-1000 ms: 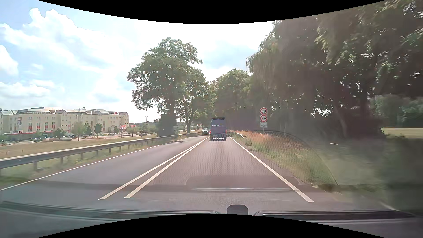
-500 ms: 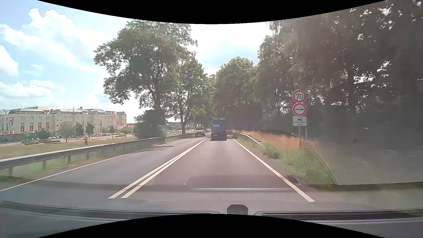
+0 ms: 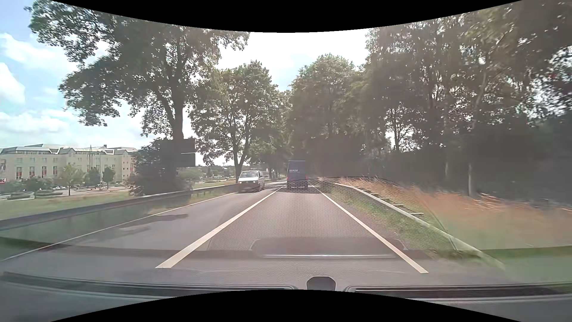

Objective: Follow the waypoints while adhering to traffic rules and regulations

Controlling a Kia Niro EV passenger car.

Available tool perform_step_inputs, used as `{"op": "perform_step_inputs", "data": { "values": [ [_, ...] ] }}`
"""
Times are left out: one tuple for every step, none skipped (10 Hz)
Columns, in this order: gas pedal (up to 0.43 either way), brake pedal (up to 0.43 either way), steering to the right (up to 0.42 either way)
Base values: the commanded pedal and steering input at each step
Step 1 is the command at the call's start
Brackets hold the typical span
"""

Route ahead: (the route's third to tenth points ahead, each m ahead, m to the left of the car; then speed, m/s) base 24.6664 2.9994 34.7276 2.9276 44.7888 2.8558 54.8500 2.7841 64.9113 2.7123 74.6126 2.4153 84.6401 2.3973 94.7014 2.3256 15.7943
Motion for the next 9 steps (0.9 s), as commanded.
{"op": "perform_step_inputs", "data": {
  "values": [
    [0.13, 0.0, -0.004],
    [0.13, 0.0, -0.004],
    [0.13, 0.0, -0.004],
    [0.13, 0.0, -0.003],
    [0.13, 0.0, -0.002],
    [0.118, 0.0, -0.001],
    [0.11, 0.0, 0.0],
    [0.11, 0.0, 0.0],
    [0.11, 0.0, 0.0]
  ]
}}
